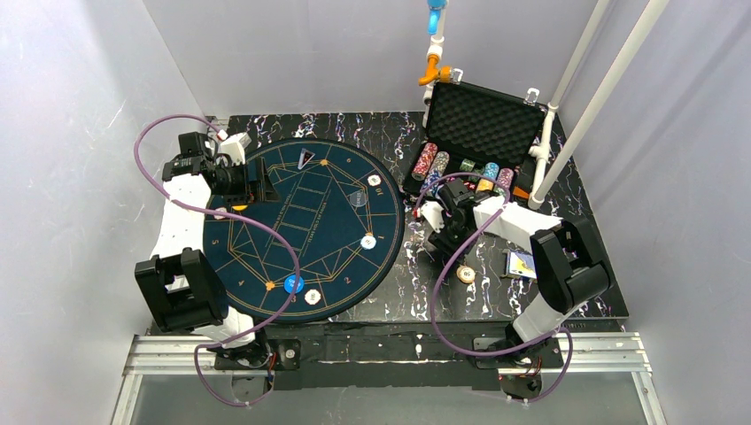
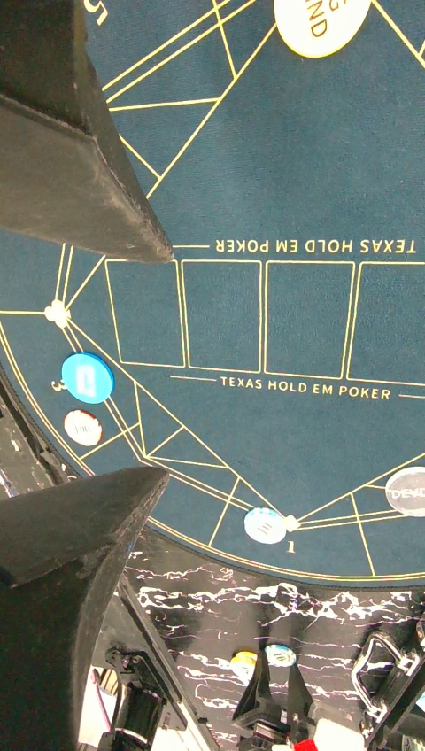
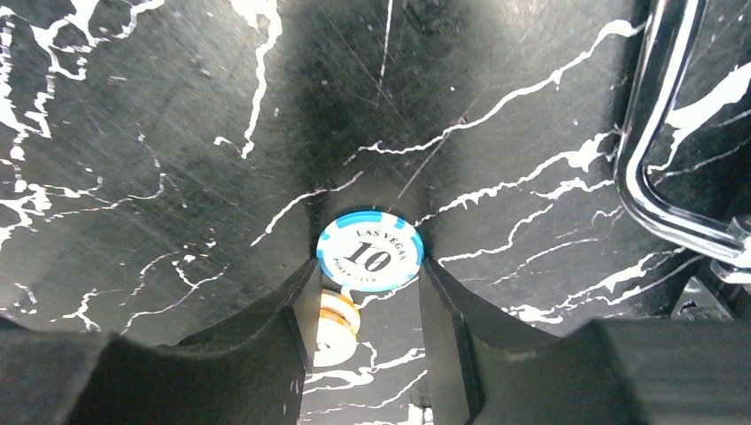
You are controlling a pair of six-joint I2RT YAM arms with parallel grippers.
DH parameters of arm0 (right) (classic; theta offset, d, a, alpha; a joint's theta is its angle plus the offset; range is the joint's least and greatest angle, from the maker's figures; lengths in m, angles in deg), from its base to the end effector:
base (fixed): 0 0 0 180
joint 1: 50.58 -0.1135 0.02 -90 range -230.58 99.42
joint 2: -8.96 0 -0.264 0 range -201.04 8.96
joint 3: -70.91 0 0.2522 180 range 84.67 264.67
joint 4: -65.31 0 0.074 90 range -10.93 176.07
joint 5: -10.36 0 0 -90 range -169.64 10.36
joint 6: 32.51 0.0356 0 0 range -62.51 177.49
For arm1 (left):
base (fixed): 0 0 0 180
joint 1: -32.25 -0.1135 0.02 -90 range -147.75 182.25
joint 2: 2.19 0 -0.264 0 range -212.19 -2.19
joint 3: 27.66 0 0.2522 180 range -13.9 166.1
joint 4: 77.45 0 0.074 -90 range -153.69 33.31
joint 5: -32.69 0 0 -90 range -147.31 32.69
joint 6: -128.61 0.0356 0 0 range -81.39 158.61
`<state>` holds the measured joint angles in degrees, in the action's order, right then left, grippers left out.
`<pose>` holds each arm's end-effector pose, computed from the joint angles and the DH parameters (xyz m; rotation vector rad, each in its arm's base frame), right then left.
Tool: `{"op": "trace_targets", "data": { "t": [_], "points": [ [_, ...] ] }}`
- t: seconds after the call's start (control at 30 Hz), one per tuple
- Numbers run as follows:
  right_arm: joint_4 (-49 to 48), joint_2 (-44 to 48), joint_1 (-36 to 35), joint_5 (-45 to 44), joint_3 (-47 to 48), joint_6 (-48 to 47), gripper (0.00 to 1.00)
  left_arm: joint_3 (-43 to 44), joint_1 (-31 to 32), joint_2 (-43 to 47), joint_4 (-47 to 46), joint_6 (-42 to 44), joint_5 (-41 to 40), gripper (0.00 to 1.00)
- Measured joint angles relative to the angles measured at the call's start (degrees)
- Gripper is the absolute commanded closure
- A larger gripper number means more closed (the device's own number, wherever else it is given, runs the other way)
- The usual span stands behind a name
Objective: Distribute texas hold em gaming equipment
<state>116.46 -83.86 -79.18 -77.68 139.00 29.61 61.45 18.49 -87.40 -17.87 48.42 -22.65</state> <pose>0.2530 0.1393 0.1654 -1.3752 2.5475 0.0518 0.3038 0.0535 0.3084 0.1472 2.3877 -0.5772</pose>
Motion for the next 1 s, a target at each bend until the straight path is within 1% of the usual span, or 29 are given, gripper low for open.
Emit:
{"op": "trace_targets", "data": {
  "t": [0.2,0.47,0.5,0.57,0.73,0.93,1.0],
  "points": [
    [1.27,-0.20,-0.17,3.80,3.28,-0.61,0.61,0.00,0.00,0.00,-0.02,0.00,0.00,0.16],
    [3.32,-1.03,-2.69,6.32,10.05,-0.90,0.60,0.00,0.00,-0.02,-0.55,-0.28,0.07,0.16],
    [3.06,-2.67,-3.76,7.30,14.62,-0.90,0.61,0.02,0.00,-0.20,-0.81,-0.63,0.20,0.16],
    [4.37,-5.53,-4.76,8.17,18.99,-0.92,0.61,0.02,0.00,-0.33,-0.85,-0.81,0.44,0.16],
    [3.32,-14.34,-6.49,9.81,28.65,-0.76,0.61,0.02,0.00,-0.52,-0.85,-0.94,0.55,0.16],
    [2.78,-23.76,-7.96,9.62,40.76,0.48,0.62,0.00,0.00,-0.52,-0.85,-0.94,0.79,0.16],
    [2.60,-26.53,-8.28,8.79,44.61,0.94,0.60,0.02,0.00,-0.52,-0.85,-0.96,0.81,0.16]
  ]
}}
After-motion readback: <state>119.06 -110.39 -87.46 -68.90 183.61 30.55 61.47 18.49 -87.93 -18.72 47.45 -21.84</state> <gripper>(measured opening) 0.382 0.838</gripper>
